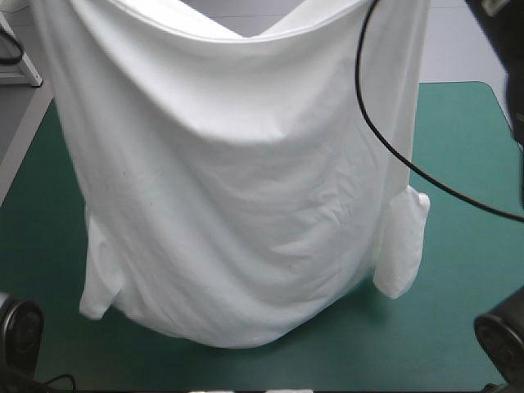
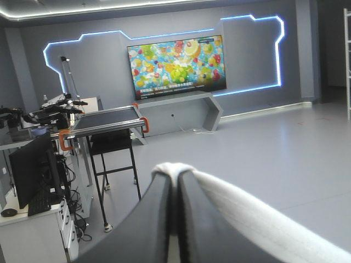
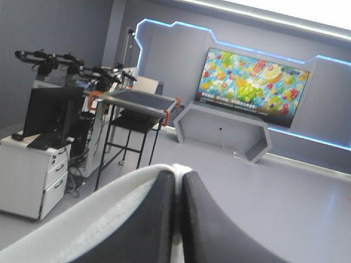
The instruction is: Fold the cloth
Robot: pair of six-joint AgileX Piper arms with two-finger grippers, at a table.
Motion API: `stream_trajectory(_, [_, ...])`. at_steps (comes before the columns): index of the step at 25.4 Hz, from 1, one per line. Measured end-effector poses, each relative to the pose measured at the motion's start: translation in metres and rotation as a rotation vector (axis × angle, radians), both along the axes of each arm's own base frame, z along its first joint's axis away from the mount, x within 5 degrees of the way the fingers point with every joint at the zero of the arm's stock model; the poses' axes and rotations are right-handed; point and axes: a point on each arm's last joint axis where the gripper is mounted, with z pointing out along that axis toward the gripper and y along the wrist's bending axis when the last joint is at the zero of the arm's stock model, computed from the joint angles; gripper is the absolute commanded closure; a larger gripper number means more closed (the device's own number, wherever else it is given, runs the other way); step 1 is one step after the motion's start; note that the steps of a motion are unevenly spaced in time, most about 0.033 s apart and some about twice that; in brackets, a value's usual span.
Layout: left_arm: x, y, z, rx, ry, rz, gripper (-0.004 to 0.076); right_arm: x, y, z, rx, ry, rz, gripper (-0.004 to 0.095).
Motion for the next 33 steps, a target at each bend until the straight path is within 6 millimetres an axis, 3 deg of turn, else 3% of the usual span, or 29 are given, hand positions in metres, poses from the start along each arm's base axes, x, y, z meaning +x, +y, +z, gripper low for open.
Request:
stream_trajectory(4, [0.061,-0.001,-0.017,-0.043,-0.044,0.012,0.0746,0.066,0.016,-0.021,0.025,-0.062,-0.015,0.0906])
stream_trajectory(7, [0.091,-0.001,-0.023,-0.095,-0.130,0.014,0.0746,0.099,0.010,-0.032,0.062,-0.118,-0.025,0.0906])
stream_trajectory(10, [0.106,0.000,-0.025,-0.137,-0.223,0.024,0.0746,0.108,-0.008,-0.029,0.104,-0.196,-0.040,0.0906])
stream_trajectory(15, [0.115,0.001,-0.027,-0.158,-0.269,0.031,0.0746,0.103,-0.035,-0.019,0.140,-0.241,-0.090,0.0906])
stream_trajectory(20, [0.133,-0.001,-0.042,-0.139,-0.192,0.029,0.0746,0.115,-0.037,-0.034,0.155,-0.089,-0.091,0.0908])
stream_trajectory(24, [0.176,-0.008,-0.089,-0.082,0.083,0.003,0.0746,0.165,-0.024,-0.094,0.171,0.273,-0.075,0.0908])
stream_trajectory(27, [0.232,-0.015,-0.164,-0.046,0.395,-0.023,0.0746,0.219,-0.008,-0.173,0.163,0.609,-0.077,0.0908])
stream_trajectory(29, [0.256,-0.017,-0.204,-0.050,0.544,-0.031,0.0746,0.239,-0.002,-0.210,0.151,0.750,-0.089,0.0908])
stream_trajectory(33, [0.278,-0.021,-0.264,-0.020,0.799,-0.024,0.0746,0.255,0.001,-0.260,0.117,0.968,-0.134,0.0911])
